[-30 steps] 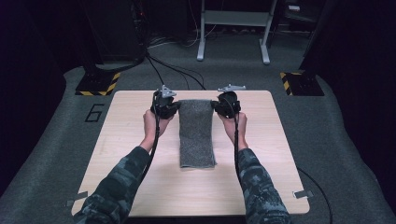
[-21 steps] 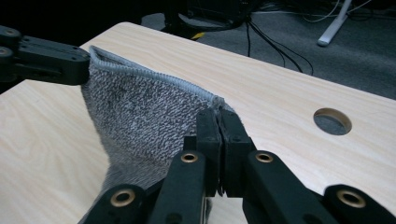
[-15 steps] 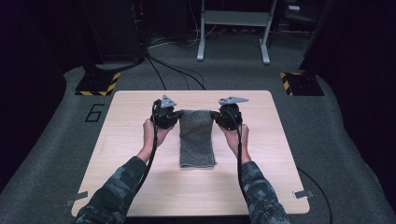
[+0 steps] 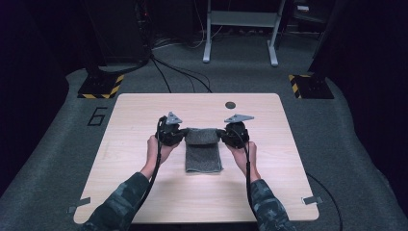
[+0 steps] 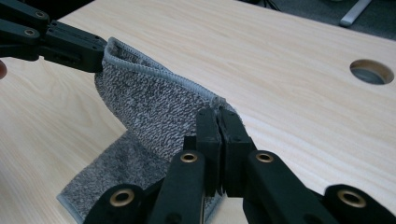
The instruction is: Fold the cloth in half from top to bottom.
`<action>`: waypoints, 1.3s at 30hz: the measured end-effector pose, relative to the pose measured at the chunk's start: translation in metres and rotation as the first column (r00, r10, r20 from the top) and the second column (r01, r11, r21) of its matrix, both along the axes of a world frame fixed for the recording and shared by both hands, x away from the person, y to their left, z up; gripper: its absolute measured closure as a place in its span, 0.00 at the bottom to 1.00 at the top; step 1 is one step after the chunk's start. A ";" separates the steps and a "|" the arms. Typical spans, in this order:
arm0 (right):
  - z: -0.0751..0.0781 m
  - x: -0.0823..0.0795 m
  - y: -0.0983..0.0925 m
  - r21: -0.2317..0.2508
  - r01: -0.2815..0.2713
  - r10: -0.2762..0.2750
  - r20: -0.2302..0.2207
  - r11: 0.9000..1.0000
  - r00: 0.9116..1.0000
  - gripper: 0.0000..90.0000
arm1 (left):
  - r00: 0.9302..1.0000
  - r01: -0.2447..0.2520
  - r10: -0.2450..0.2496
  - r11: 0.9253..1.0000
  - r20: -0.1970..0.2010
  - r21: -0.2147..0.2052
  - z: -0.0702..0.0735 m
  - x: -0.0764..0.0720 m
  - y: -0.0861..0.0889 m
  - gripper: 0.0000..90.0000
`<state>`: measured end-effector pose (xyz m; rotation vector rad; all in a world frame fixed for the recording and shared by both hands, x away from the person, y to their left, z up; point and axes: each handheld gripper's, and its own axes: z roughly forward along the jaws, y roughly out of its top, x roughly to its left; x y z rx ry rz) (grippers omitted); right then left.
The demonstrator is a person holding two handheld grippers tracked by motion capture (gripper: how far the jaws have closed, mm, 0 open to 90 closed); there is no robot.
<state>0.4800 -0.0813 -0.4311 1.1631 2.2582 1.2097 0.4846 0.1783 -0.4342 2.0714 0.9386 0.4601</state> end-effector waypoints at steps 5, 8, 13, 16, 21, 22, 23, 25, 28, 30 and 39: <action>0.002 0.014 0.000 -0.004 0.010 -0.010 0.003 1.000 1.000 0.98 | 0.999 -0.033 0.033 0.999 0.017 -0.002 0.005 0.013 0.002 0.98; 0.011 0.026 0.003 0.009 0.020 -0.020 0.018 1.000 1.000 0.98 | 0.998 -0.057 0.057 0.998 0.030 0.002 0.011 0.024 0.002 0.98; 0.026 0.053 0.011 0.000 0.024 -0.024 0.032 1.000 0.999 0.98 | 0.993 -0.112 0.112 0.994 0.041 0.003 0.019 0.048 0.001 0.98; 0.029 0.067 0.016 -0.010 0.033 -0.033 0.028 0.999 0.999 0.98 | 0.991 -0.127 0.127 0.992 0.044 0.010 0.020 0.057 0.001 0.98; 0.024 0.079 0.019 -0.029 0.037 -0.036 0.009 0.999 0.999 0.98 | 0.991 -0.135 0.134 0.991 0.020 0.018 0.017 0.068 0.005 0.98; 0.022 0.080 0.018 -0.031 0.035 -0.035 0.005 0.999 0.999 0.98 | 0.990 -0.137 0.137 0.991 0.016 0.011 0.015 0.069 0.005 0.98; 0.021 0.079 0.018 -0.026 0.041 -0.041 0.000 0.999 0.999 0.98 | 0.991 -0.135 0.135 0.991 0.014 0.001 0.013 0.068 0.005 0.98; 0.019 0.076 0.016 -0.023 0.032 -0.032 0.006 0.999 0.999 0.98 | 0.992 -0.127 0.127 0.992 0.018 0.002 0.012 0.062 0.005 0.98; 0.017 0.066 0.015 -0.036 0.014 -0.013 0.019 0.999 1.000 0.98 | 0.994 -0.107 0.107 0.994 0.033 0.004 0.010 0.051 0.003 0.98; 0.016 0.058 0.015 -0.041 0.002 -0.001 0.025 0.999 1.000 0.98 | 0.996 -0.087 0.087 0.996 0.034 -0.002 0.009 0.044 0.003 0.98; 0.006 0.023 0.006 -0.024 -0.046 0.046 0.026 0.999 0.999 0.98 | 1.000 -0.013 0.013 1.000 0.028 -0.008 -0.005 0.014 0.002 0.99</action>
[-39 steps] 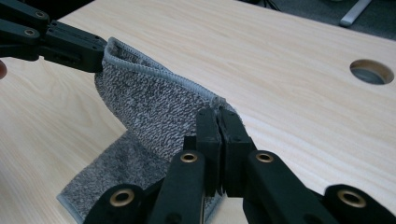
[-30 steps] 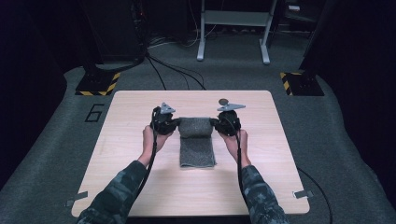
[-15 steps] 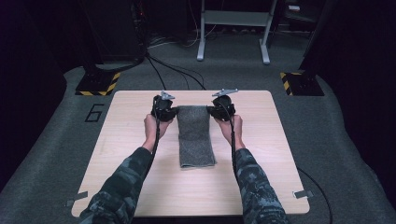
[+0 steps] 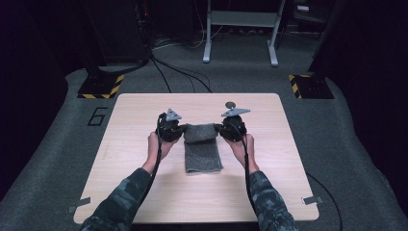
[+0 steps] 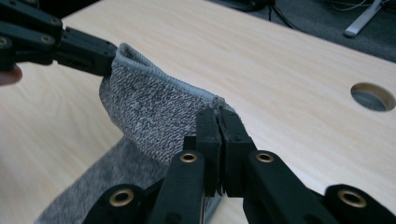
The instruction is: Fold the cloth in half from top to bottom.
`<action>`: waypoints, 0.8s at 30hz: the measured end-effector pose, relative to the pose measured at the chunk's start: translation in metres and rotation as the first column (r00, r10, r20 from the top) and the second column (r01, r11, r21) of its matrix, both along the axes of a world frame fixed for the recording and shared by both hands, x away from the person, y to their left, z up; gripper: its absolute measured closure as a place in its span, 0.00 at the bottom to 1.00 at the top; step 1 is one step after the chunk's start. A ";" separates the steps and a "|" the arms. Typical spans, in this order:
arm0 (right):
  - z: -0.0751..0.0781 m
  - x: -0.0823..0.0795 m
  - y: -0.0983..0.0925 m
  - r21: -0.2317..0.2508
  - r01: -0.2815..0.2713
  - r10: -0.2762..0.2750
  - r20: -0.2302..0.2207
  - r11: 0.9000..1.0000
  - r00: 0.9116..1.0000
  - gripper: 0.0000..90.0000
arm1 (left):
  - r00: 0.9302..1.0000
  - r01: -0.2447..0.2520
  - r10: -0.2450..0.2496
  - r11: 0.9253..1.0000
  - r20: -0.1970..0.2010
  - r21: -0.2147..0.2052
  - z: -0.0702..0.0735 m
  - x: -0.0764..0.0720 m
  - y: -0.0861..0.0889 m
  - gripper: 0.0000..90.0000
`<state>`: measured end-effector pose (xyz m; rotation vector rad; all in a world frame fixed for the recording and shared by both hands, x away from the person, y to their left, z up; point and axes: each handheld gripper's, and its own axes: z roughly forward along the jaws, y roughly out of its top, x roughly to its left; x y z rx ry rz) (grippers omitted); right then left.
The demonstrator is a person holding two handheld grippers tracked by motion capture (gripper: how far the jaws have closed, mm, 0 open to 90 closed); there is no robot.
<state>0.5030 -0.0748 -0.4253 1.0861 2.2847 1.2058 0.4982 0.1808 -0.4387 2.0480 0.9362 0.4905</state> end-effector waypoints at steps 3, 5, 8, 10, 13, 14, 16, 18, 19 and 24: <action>-0.009 -0.012 0.000 -0.018 -0.011 0.011 -0.005 1.000 1.000 0.98 | 1.000 0.017 -0.017 1.000 -0.011 0.008 -0.008 -0.011 0.002 0.98; -0.014 -0.018 -0.001 -0.021 -0.016 0.016 -0.014 1.000 1.000 0.98 | 1.000 0.022 -0.022 1.000 -0.010 0.006 -0.012 -0.015 0.002 0.98; -0.021 -0.027 -0.001 -0.028 -0.025 0.024 -0.023 0.999 0.999 0.98 | 0.999 0.034 -0.034 0.999 -0.019 0.002 -0.018 -0.025 0.003 0.98; -0.026 -0.032 -0.001 -0.033 -0.028 0.027 -0.031 0.999 0.999 0.97 | 0.999 0.044 -0.044 0.999 -0.029 0.001 -0.022 -0.031 0.003 0.98; -0.033 -0.039 -0.003 -0.039 -0.026 0.024 -0.043 0.999 0.999 0.97 | 0.996 0.065 -0.065 0.998 -0.053 -0.008 -0.029 -0.040 0.004 0.97; -0.035 -0.042 -0.004 -0.043 -0.028 0.026 -0.041 0.999 0.999 0.97 | 0.996 0.068 -0.069 0.998 -0.060 -0.013 -0.031 -0.044 0.005 0.97; -0.038 -0.049 -0.007 -0.041 -0.027 0.025 -0.052 0.999 0.998 0.93 | 0.993 0.086 -0.088 0.996 -0.084 -0.024 -0.035 -0.050 0.007 0.91; -0.039 -0.055 -0.011 -0.030 -0.033 0.032 -0.056 0.999 0.998 0.86 | 0.989 0.090 -0.095 0.995 -0.112 -0.048 -0.038 -0.059 0.010 0.84; -0.040 -0.061 -0.013 -0.018 -0.033 0.031 -0.066 0.999 0.997 0.82 | 0.988 0.092 -0.097 0.995 -0.123 -0.049 -0.038 -0.062 0.011 0.76; -0.031 -0.075 -0.026 0.040 -0.044 0.046 -0.059 0.998 0.997 0.71 | 0.991 0.054 -0.063 0.996 -0.119 -0.075 -0.031 -0.079 0.027 0.50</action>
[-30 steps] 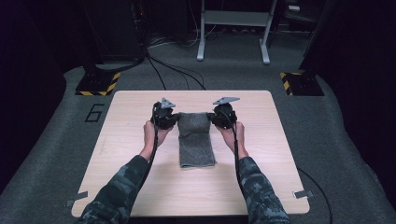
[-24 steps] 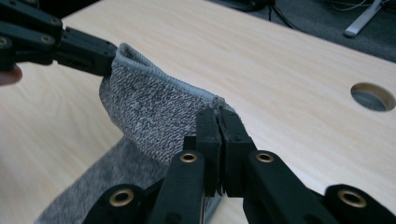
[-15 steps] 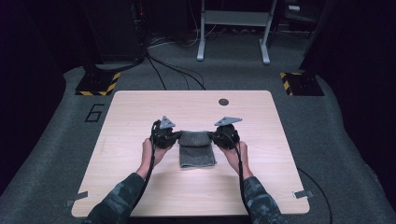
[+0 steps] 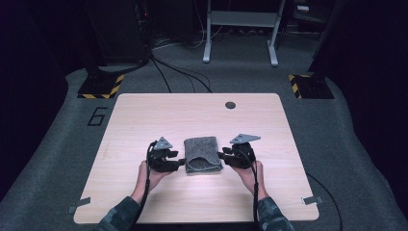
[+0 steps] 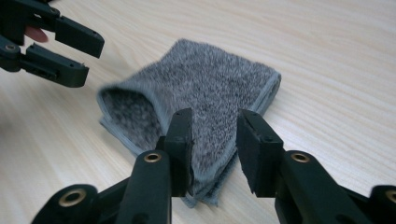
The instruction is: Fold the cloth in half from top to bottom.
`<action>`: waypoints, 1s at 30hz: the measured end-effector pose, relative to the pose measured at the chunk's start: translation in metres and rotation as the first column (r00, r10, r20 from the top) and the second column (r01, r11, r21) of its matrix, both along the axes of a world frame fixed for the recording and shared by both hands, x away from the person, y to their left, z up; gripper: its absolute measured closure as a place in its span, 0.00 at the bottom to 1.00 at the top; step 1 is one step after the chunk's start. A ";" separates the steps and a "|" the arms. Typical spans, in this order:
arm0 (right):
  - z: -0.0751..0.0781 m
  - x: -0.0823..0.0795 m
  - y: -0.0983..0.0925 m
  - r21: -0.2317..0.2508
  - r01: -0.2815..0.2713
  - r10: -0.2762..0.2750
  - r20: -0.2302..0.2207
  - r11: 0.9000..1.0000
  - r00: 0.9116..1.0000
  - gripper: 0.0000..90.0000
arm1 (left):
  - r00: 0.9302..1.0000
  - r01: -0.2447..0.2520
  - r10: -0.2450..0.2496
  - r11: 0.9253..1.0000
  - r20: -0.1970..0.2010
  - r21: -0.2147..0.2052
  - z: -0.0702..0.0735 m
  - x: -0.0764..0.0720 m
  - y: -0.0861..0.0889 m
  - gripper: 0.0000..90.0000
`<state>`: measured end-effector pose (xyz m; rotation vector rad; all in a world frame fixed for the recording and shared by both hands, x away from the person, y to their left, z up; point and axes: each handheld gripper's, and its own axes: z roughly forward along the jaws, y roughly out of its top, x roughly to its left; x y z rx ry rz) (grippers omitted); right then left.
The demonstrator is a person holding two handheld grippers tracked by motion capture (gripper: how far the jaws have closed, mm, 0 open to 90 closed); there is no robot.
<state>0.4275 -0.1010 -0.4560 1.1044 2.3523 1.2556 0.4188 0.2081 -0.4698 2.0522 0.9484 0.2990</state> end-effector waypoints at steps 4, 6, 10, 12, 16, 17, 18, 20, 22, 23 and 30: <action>0.007 0.008 0.004 -0.022 0.019 -0.019 0.000 1.000 1.000 0.54 | 0.997 -0.077 0.077 0.997 0.029 -0.005 0.010 0.012 0.001 0.40; 0.003 0.018 0.013 -0.044 0.047 -0.047 -0.017 0.998 0.999 0.43 | 0.995 -0.096 0.096 0.995 0.021 0.000 0.010 0.021 -0.005 0.36; -0.012 0.031 0.029 -0.105 0.066 -0.071 -0.047 0.992 0.996 0.32 | 0.996 -0.092 0.090 0.991 0.026 0.099 -0.001 0.034 -0.031 0.33; -0.023 0.034 0.037 -0.149 0.080 -0.090 -0.060 0.986 0.994 0.28 | 0.998 -0.061 0.062 0.991 -0.007 0.123 -0.010 0.033 -0.038 0.30; -0.037 0.032 0.037 -0.186 0.075 -0.090 -0.073 0.980 0.993 0.27 | 0.999 -0.040 0.044 0.980 -0.020 0.195 -0.029 0.023 -0.041 0.28; -0.040 0.030 0.036 -0.200 0.073 -0.091 -0.084 0.977 0.992 0.27 | 0.999 -0.042 0.047 0.980 -0.024 0.192 -0.032 0.022 -0.039 0.27; -0.043 0.028 0.035 -0.210 0.077 -0.095 -0.081 0.975 0.992 0.26 | 0.998 -0.040 0.047 0.979 -0.030 0.199 -0.035 0.021 -0.036 0.27; -0.048 0.026 0.032 -0.224 0.071 -0.092 -0.083 0.972 0.992 0.26 | 0.999 -0.038 0.045 0.977 -0.029 0.211 -0.037 0.020 -0.034 0.26; -0.051 0.022 0.030 -0.219 0.081 -0.104 -0.095 0.972 0.990 0.26 | 0.998 -0.037 0.045 0.974 -0.033 0.222 -0.039 0.018 -0.032 0.26; -0.052 0.021 0.029 -0.229 0.085 -0.105 -0.079 0.970 0.991 0.26 | 0.999 -0.040 0.047 0.975 -0.026 0.219 -0.040 0.017 -0.032 0.25; -0.060 0.014 0.021 -0.200 0.119 -0.141 -0.098 0.973 0.985 0.24 | 0.999 -0.033 0.039 0.978 -0.027 0.208 -0.045 0.015 -0.029 0.25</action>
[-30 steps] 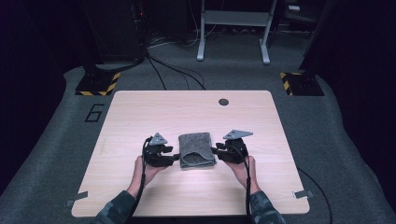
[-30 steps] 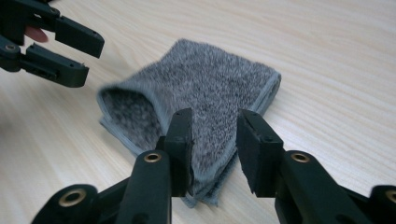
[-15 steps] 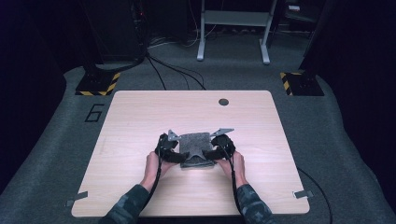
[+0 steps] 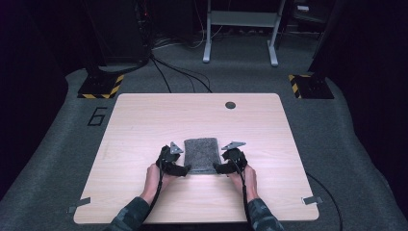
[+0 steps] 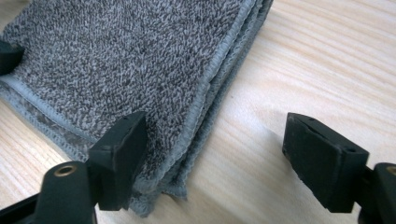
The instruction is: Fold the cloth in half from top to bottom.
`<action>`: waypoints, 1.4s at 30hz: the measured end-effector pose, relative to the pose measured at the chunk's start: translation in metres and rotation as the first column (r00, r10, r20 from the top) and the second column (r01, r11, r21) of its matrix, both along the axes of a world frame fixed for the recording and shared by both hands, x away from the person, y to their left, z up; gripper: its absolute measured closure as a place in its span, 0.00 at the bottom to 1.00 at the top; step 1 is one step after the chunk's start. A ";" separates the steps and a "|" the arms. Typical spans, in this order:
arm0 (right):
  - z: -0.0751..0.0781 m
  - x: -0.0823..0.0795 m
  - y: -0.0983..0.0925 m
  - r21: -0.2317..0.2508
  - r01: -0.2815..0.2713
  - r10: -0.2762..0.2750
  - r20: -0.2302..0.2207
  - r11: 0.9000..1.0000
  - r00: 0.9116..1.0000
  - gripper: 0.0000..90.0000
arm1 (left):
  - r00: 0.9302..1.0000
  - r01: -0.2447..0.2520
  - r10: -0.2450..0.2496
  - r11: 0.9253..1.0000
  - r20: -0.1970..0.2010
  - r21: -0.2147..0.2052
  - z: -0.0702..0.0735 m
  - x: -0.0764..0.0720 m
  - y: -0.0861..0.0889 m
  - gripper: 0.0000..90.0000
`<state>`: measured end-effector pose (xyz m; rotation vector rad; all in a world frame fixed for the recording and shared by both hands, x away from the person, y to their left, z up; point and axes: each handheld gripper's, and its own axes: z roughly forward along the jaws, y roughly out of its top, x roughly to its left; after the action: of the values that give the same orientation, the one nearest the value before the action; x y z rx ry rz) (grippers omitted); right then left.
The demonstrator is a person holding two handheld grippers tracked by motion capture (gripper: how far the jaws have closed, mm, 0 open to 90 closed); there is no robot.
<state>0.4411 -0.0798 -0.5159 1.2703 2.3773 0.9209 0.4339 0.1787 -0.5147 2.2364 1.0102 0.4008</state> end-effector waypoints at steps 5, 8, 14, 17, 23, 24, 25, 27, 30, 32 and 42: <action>-0.002 -0.002 0.001 -0.003 0.018 -0.018 0.022 1.000 1.000 0.23 | 1.000 0.009 -0.009 1.000 -0.003 -0.006 -0.001 0.003 0.002 0.22; -0.002 -0.007 0.001 0.006 0.035 -0.035 0.028 0.999 0.999 0.23 | 1.000 0.009 -0.009 1.000 -0.004 -0.009 -0.002 0.003 0.002 0.23; -0.004 -0.011 0.001 0.014 0.052 -0.052 0.041 0.999 0.998 0.21 | 1.000 0.005 -0.005 1.000 -0.012 -0.020 -0.002 0.002 0.004 0.23; -0.004 -0.008 0.001 0.006 0.037 -0.038 0.040 0.999 0.999 0.19 | 1.000 0.006 -0.006 1.000 -0.016 -0.015 -0.001 0.002 0.003 0.23; -0.004 -0.007 0.000 0.008 0.032 -0.033 0.042 0.999 0.999 0.17 | 1.000 -0.008 0.008 1.000 -0.019 -0.024 0.000 0.001 0.004 0.22; -0.003 -0.008 -0.001 0.019 0.027 -0.027 0.044 0.999 0.999 0.15 | 1.000 -0.017 0.017 0.999 -0.015 -0.031 0.002 0.001 0.006 0.19; -0.002 -0.008 -0.002 0.030 0.027 -0.029 0.045 0.999 0.999 0.12 | 0.999 -0.035 0.035 0.998 -0.007 -0.048 0.004 0.000 0.007 0.17; 0.003 -0.012 -0.007 0.060 0.033 -0.037 0.055 0.998 0.998 0.10 | 0.999 -0.040 0.040 0.998 0.000 -0.050 0.012 -0.002 0.015 0.16; 0.014 -0.019 -0.018 0.096 0.038 -0.045 0.075 0.995 0.996 0.10 | 0.998 -0.059 0.060 0.996 0.024 -0.072 0.024 -0.007 0.028 0.16; 0.021 -0.024 -0.027 0.115 0.051 -0.061 0.085 0.992 0.995 0.10 | 0.996 -0.074 0.078 0.993 0.042 -0.086 0.032 -0.013 0.037 0.15; 0.027 -0.050 -0.091 0.078 0.148 -0.156 0.117 0.986 0.981 0.05 | 0.976 -0.208 0.209 0.978 0.053 -0.025 0.029 -0.033 0.099 0.14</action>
<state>0.3907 -0.1707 -0.4892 1.3584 2.1389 1.0111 0.4007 0.2776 -0.4854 2.0969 1.2191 0.5388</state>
